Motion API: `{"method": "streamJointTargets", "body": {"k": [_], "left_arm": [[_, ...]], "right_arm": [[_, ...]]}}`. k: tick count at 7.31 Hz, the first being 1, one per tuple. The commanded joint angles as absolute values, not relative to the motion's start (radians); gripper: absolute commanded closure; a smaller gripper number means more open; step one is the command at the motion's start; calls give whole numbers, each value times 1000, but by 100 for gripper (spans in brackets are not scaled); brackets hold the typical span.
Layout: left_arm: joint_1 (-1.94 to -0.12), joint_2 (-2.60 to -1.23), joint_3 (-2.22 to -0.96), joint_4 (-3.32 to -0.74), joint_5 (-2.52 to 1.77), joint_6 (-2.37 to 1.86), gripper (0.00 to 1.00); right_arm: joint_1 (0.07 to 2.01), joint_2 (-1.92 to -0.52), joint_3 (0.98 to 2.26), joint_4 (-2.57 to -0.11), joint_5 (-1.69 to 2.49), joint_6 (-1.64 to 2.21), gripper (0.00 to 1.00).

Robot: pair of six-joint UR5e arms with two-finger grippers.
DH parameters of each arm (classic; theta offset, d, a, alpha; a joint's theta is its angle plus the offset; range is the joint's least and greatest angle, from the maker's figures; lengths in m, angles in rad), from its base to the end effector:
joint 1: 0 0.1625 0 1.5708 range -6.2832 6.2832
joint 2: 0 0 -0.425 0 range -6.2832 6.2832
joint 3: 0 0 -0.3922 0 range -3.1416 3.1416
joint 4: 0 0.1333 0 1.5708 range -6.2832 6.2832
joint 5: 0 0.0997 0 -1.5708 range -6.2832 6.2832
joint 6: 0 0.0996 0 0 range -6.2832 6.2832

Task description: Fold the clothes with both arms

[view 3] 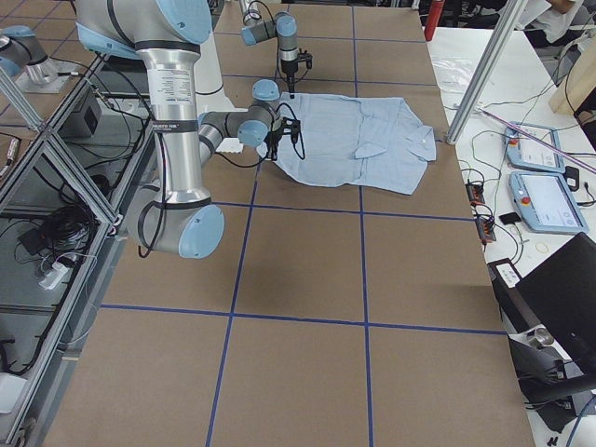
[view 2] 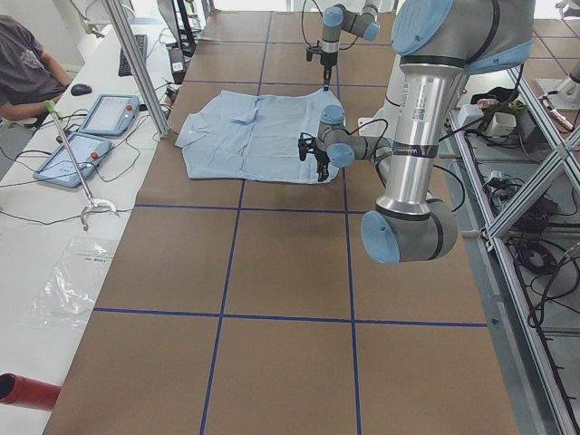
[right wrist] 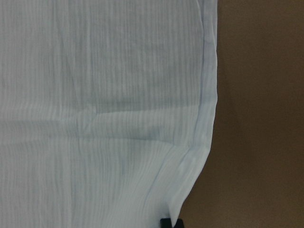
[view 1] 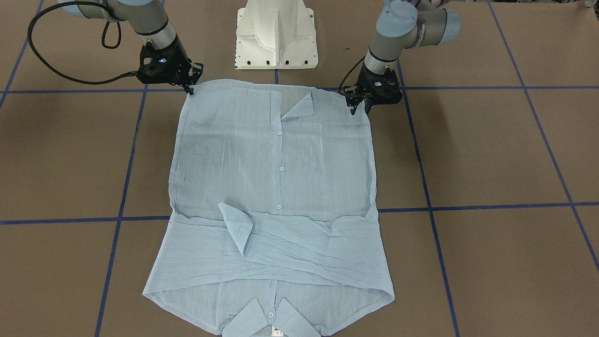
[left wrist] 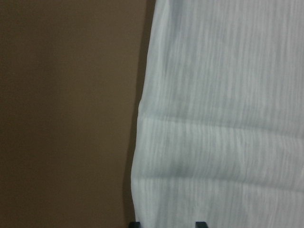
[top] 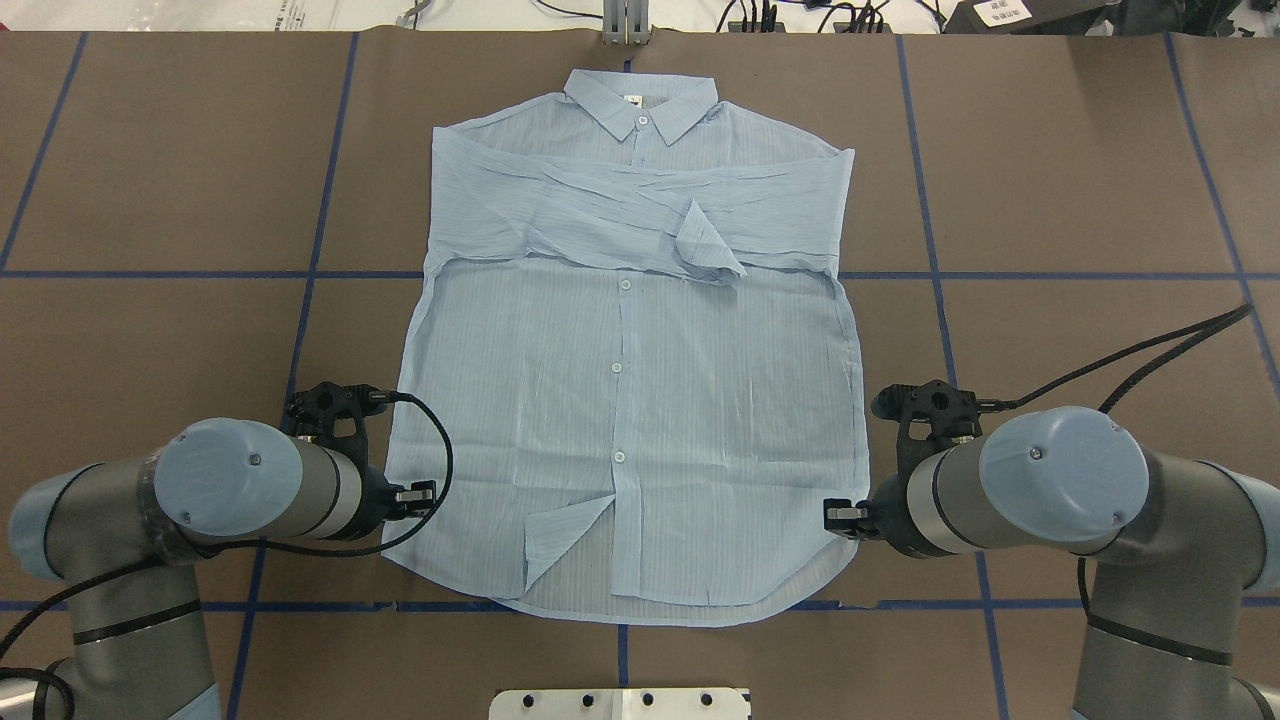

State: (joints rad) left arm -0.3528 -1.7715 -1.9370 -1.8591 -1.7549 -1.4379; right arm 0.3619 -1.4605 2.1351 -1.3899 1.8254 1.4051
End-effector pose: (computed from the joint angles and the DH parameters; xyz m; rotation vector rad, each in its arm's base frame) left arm 0.4809 -0.2997 0.3573 0.0374 0.8696 -0.1271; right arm -0.4211 -0.2751 0.3279 -0.0087 -0.8833 0.0744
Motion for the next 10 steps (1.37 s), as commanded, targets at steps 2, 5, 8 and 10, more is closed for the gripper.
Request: {"method": "streamJointTargets", "body": {"k": [2, 5, 8, 10], "left_arm": [[-336, -1770, -1940, -1835, -1755, -1442, 50], [-324, -1770, -1942, -1835, -1755, -1462, 50], [-310, -1770, -1944, -1835, -1753, -1479, 51], [-310, -1770, -1953, -1829, -1753, -1479, 53]], "right_arm": [[362, -1460, 2135, -1390, 1825, 1405, 100], [362, -1463, 2134, -1390, 1825, 1405, 100], [362, -1465, 2132, -1391, 1825, 1405, 100], [362, -1466, 2132, -1391, 1825, 1405, 100]]}}
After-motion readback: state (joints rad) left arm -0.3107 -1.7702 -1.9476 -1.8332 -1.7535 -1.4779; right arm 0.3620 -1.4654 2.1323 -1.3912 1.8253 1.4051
